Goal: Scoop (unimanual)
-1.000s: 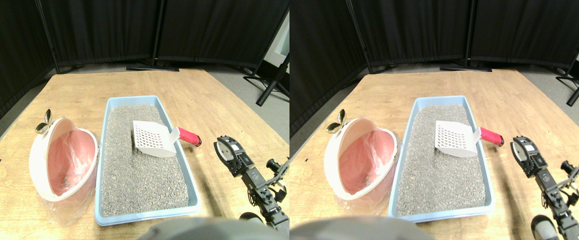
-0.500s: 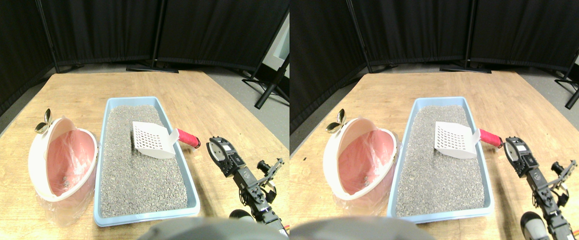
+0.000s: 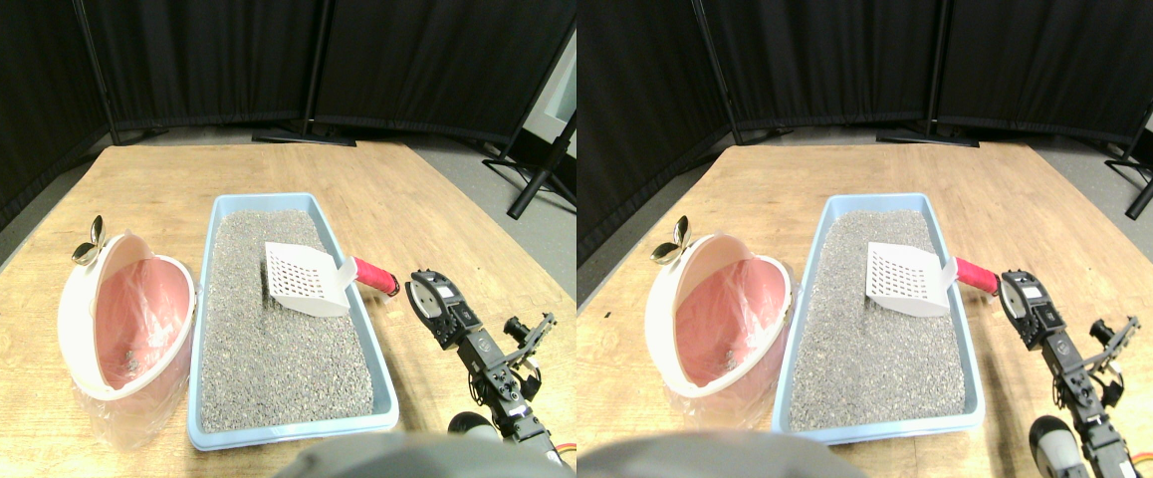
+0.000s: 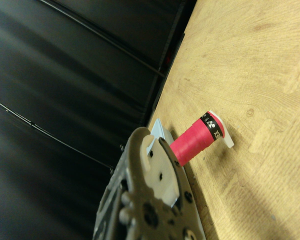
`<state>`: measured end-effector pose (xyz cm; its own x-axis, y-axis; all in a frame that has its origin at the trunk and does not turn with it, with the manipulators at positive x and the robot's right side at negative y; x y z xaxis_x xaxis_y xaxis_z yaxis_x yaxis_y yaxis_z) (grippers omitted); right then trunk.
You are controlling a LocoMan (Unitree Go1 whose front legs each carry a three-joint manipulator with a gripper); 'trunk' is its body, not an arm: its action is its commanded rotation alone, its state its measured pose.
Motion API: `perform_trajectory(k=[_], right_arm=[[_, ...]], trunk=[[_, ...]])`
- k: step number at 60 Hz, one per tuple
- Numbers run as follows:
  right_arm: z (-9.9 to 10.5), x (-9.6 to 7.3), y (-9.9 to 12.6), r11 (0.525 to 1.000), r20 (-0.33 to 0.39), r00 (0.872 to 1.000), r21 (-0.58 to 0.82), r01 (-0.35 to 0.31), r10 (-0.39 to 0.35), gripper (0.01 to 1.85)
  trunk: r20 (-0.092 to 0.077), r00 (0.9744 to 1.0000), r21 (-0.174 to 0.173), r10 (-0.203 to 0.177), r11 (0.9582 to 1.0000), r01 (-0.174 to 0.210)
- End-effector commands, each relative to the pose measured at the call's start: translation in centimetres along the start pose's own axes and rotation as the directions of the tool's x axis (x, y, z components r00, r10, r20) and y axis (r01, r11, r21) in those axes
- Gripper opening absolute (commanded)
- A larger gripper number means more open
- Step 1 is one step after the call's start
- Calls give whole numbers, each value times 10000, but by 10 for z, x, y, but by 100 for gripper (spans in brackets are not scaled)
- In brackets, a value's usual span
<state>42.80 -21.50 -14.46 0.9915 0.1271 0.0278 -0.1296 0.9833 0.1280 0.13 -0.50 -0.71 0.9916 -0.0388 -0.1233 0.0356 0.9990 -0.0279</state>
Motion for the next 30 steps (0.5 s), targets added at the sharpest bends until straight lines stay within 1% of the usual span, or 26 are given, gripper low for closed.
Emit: perform_trajectory(k=[1, 11, 14, 16, 23, 25, 30], right_arm=[[5, 2, 1, 9999, 353, 9993, -39, -106, 107, 5], [6, 2, 2, 9997, 290, 9995, -221, -71, 77, 5], [5, 2, 2, 9997, 284, 9996, -226, -45, 52, 5], [5, 3, 2, 9997, 308, 9995, -203, -95, 101, 5], [4, 3, 2, 9999, 382, 9992, -90, -137, 141, 5], [4, 4, 2, 9999, 304, 9995, -118, -33, 36, 5], [5, 3, 3, 9999, 250, 9997, -159, -14, 18, 5]], trunk=[[82, 10000, -212, -5, 9998, 6], [82, 10000, -212, -5, 9998, 6], [106, 9999, -220, 16, 9998, -14], [84, 10000, -236, 10, 9997, -8], [92, 10000, -237, 9, 9997, -7], [102, 9999, -242, 6, 9997, -4], [102, 9999, -242, 6, 9997, -4]])
